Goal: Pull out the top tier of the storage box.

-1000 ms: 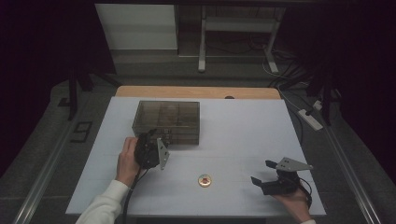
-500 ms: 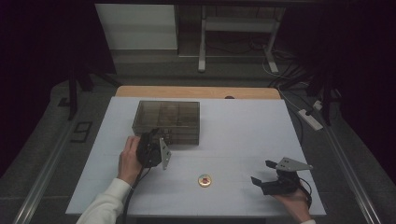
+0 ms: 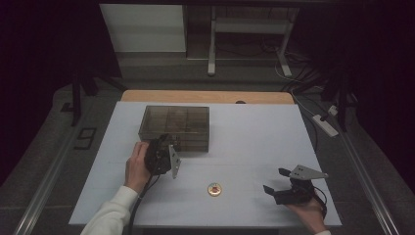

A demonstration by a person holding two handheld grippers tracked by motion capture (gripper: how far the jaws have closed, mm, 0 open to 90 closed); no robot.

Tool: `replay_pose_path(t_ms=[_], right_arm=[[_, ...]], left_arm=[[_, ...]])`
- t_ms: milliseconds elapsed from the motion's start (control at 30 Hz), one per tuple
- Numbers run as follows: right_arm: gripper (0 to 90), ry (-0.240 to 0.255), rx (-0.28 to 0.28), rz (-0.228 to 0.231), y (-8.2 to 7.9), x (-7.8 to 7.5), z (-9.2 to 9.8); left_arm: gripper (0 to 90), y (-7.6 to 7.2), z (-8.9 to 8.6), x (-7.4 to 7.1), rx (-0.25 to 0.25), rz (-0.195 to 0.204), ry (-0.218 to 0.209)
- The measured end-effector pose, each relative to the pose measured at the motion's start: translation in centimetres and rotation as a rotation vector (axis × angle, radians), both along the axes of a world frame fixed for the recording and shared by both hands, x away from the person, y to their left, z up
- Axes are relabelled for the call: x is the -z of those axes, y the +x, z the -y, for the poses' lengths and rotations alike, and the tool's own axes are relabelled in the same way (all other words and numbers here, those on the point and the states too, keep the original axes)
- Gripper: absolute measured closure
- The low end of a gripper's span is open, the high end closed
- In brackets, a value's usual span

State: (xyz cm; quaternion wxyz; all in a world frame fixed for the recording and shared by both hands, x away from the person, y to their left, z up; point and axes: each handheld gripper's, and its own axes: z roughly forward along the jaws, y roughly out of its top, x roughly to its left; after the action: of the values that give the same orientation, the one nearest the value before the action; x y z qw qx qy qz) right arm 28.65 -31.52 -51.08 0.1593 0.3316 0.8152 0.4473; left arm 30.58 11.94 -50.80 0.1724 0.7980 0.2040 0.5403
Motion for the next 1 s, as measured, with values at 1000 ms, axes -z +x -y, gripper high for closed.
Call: replay_pose_path(t_ms=[1000], right_arm=[[8.3, -0.004, 0.0, -0.005, 0.0, 0.0, 0.0]], left_arm=[[64.5, 0.1, 0.4, 1.1, -0.01, 0.079, 0.068]])
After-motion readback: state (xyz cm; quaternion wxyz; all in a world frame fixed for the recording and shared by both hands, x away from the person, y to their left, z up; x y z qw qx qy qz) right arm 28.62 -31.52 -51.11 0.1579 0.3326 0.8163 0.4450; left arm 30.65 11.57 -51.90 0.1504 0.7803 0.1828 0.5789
